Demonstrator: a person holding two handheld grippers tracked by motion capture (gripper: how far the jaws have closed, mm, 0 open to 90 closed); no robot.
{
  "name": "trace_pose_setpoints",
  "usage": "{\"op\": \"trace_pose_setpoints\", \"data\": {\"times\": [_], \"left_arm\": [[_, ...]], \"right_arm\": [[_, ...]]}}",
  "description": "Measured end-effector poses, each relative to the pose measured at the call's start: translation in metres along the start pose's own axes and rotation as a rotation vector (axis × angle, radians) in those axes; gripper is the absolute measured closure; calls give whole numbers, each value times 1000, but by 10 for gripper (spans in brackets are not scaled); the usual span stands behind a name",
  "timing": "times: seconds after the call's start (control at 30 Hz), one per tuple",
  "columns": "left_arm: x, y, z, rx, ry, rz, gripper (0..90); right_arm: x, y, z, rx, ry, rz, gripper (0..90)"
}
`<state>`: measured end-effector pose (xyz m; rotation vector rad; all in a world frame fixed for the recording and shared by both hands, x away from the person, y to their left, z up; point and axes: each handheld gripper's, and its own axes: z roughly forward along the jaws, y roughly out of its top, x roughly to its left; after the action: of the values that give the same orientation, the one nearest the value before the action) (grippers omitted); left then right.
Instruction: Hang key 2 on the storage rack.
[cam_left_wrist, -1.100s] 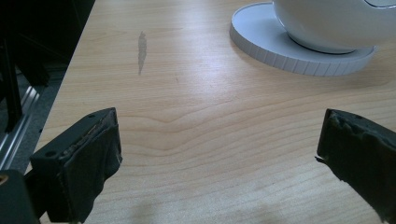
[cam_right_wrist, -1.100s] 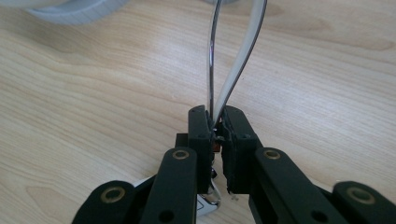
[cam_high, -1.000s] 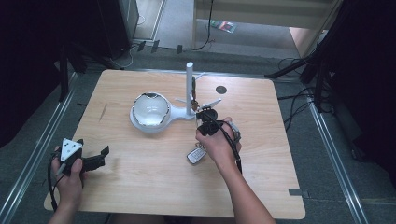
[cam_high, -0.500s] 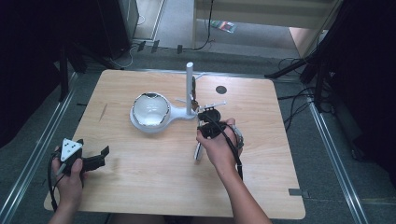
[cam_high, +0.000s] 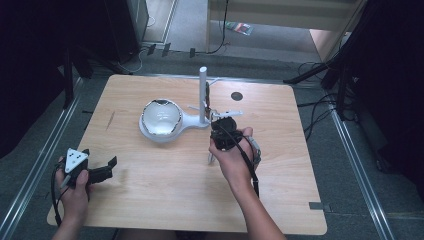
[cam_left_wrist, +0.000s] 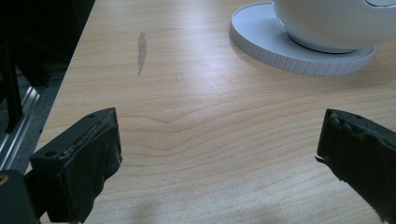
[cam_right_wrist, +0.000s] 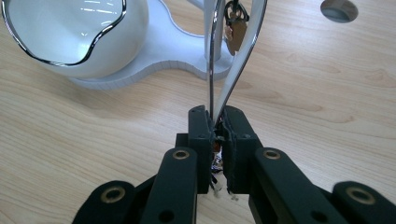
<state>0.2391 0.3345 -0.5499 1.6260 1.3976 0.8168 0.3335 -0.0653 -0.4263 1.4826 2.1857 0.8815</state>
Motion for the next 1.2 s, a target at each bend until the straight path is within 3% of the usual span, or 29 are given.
{"op": "trace_pose_setpoints", "data": {"times": [0.33, 0.6, 1.2], "left_arm": [[0, 0, 0, -3, 1, 0, 2], [0, 0, 0, 1, 0, 1, 2], [0, 0, 0, 1, 0, -2, 2]], "right_arm": [[4, 1, -10, -58, -15, -4, 842], [9, 4, -11, -74, -9, -16, 841], [15, 20, 14, -53, -7, -8, 841]]}}
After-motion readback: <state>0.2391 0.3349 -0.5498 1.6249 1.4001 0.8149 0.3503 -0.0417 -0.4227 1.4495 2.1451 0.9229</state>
